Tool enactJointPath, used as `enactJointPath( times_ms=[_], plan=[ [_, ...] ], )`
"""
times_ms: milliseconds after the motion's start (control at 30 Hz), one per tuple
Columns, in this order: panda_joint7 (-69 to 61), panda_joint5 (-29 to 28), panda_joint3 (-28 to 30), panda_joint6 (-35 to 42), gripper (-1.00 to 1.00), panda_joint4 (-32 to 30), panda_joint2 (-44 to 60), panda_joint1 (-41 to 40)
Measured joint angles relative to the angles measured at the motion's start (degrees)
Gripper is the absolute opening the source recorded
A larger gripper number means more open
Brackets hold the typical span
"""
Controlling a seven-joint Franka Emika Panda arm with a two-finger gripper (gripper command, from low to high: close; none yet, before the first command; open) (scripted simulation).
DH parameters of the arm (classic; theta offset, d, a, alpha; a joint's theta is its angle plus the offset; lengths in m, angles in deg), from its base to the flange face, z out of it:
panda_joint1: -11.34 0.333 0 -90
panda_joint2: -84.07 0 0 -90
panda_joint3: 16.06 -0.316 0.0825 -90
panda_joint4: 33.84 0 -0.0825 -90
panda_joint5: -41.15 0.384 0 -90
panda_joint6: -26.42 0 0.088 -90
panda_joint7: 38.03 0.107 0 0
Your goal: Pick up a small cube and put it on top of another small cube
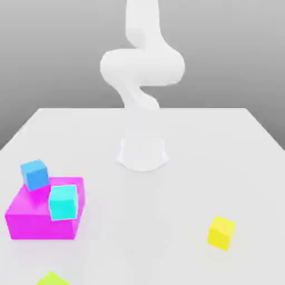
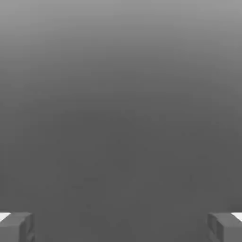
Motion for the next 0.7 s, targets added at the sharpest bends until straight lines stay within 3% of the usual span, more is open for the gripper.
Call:
enactJointPath(
  times_ms=[700],
  plan=[
    [9.1, 0.9, 3.9, -10.9, 0.00, 4.1, 44.0, -8.0]
  ],
)
